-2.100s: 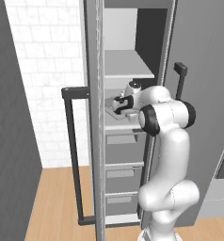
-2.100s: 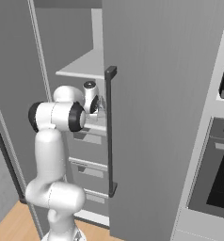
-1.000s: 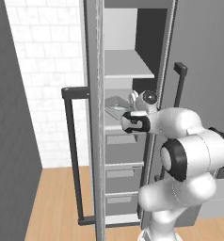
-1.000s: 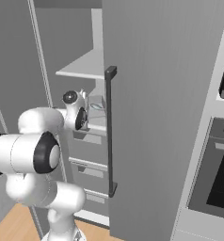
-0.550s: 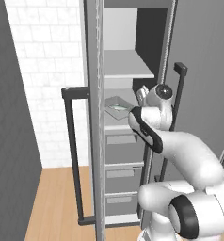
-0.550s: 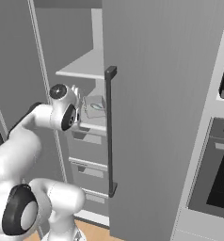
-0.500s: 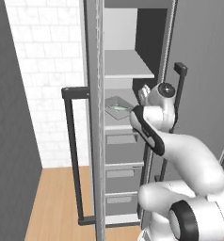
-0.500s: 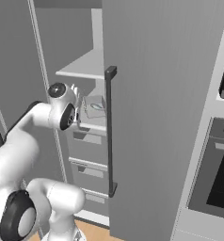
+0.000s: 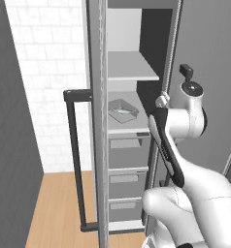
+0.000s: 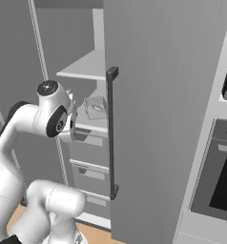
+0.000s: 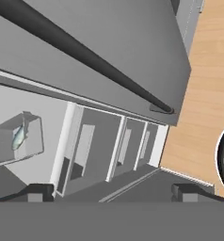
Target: Take the meat container that has the fish and place it on the second highest rack of the freezer. Then take the vegetable container that has the bell pepper and lemon wedge and place it on the highest rack of the freezer.
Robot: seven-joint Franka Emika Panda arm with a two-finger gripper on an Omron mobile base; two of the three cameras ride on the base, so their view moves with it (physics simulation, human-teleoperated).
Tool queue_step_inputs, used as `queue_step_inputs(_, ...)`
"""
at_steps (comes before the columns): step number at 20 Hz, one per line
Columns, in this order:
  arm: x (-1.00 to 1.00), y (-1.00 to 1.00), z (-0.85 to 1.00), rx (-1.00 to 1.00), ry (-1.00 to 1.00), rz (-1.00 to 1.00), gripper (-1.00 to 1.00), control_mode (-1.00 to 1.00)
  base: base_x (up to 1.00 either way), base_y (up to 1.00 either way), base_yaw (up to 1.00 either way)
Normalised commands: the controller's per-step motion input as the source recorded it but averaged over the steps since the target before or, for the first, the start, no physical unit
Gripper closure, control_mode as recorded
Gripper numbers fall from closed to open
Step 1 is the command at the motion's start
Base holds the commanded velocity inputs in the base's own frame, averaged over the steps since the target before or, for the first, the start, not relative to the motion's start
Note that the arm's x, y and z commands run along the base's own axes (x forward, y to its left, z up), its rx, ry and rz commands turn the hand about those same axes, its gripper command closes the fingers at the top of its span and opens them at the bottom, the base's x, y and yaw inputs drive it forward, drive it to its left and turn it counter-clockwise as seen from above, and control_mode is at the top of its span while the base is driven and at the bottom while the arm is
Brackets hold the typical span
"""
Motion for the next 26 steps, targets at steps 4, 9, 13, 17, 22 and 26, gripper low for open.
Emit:
queue_step_inputs(4,-0.78,0.00,0.00,-0.02,0.00,0.16,-1.00,-1.00,0.00,0.00,0.00)
queue_step_inputs(9,-0.32,0.00,0.00,0.00,0.00,0.08,-1.00,1.00,-0.50,-0.15,0.09)
queue_step_inputs(13,0.00,0.00,0.00,0.00,0.00,0.00,-1.00,1.00,-0.32,-0.89,-0.10)
queue_step_inputs(17,0.00,0.00,0.00,0.00,0.00,0.00,-1.00,1.00,-0.03,-1.00,-0.31)
queue_step_inputs(22,0.00,0.00,0.00,0.00,0.00,0.00,-1.00,1.00,0.00,-1.00,-0.35)
queue_step_inputs(26,0.00,0.00,0.00,0.00,0.00,0.00,-1.00,1.00,0.00,-1.00,-0.32)
